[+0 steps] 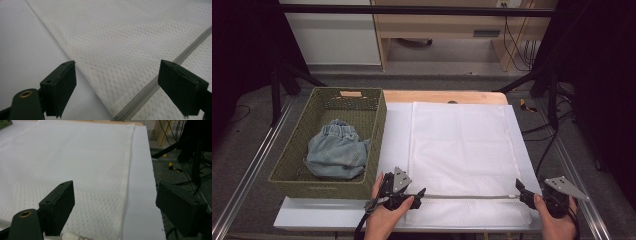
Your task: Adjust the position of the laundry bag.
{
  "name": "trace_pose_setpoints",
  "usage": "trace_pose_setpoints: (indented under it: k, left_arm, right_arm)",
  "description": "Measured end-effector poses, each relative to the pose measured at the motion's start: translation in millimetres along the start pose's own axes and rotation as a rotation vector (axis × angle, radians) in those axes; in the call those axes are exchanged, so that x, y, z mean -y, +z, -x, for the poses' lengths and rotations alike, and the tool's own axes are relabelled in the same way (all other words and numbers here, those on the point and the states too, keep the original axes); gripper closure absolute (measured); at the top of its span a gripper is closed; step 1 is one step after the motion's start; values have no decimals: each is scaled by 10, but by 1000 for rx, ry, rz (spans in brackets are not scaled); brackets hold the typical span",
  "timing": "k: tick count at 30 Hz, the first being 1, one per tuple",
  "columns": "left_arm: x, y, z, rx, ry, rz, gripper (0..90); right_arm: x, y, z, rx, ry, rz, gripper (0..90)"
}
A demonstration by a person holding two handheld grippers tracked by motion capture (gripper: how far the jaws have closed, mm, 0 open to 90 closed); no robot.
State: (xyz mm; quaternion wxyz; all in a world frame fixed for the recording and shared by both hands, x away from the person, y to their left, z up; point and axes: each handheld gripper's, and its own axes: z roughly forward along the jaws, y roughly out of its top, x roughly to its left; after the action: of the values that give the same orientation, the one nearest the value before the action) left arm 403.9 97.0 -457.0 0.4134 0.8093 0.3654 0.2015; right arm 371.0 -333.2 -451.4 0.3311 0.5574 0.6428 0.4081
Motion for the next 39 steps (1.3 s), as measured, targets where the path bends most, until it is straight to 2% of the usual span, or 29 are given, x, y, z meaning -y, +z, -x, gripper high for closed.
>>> trace_pose_setpoints:
  k: [2, 4, 5, 7, 10, 13, 15, 18, 20, 23, 28, 31, 32, 33, 34, 35, 36, 37, 38, 39]
  left_arm:
    - [-11, -20, 4, -3, -11, 8, 147]
    - [-33, -34, 7, -10, -14, 12, 143]
    - [-33, -34, 7, -10, -14, 12, 137]
    - [-71, -57, -1, -13, -25, 13, 130]
    - [-87, -84, -8, -10, -37, 21, 130]
    - [-125, -136, -27, 0, -52, 37, 117]
    - [-180, -180, -14, 10, -35, 53, 107]
    - [-217, -222, 11, 3, -33, 73, 99]
    - [-285, -288, 45, 10, -25, 89, 89]
    - [-355, -361, 89, -6, -20, 99, 83]
    - [-435, -415, 112, -18, -3, 103, 81]
    - [-453, -399, 75, -28, -11, 97, 86]
    - [-475, -366, 20, -44, -35, 100, 92]
    - [-475, -366, 20, -44, -35, 100, 99]
    - [-494, -300, -22, -60, -53, 88, 108]
    - [-494, -300, -22, -60, -53, 88, 124]
    - [-490, -191, -57, -51, -64, 64, 148]
    - [-490, -191, -57, -51, -64, 64, 161]
    - [-467, -64, -112, -45, -92, 31, 181]
    - [-467, -64, -112, -45, -92, 31, 205]
  right_arm:
    - [-4, -31, -18, 15, -17, -10, 128]
    - [34, -63, -20, 26, -13, -28, 127]
    - [34, -63, -20, 26, -13, -28, 127]
    - [101, -93, -35, 19, -35, -71, 121]
    - [120, -120, -29, 18, -53, -88, 114]
    - [124, -131, -11, 9, -44, -92, 106]
    - [119, -142, 18, -10, -37, -86, 88]
    - [108, -160, 25, -29, -23, -72, 71]
    - [96, -200, 27, -41, -50, -51, 61]
    - [99, -248, 44, -57, -54, -37, 55]
    - [129, -260, 81, -50, -73, -45, 57]
    - [128, -266, 80, -51, -60, -49, 61]
    - [130, -260, 65, -49, -60, -53, 70]
    - [130, -260, 65, -49, -60, -53, 70]
    - [130, -245, 37, -50, -74, -62, 81]
    - [130, -235, 21, -46, -83, -67, 86]
    - [130, -226, 8, -47, -91, -72, 87]
    - [130, -226, 8, -47, -91, -72, 87]
    - [130, -210, -7, -46, -104, -80, 93]
    - [130, -210, -7, -46, -104, -80, 93]
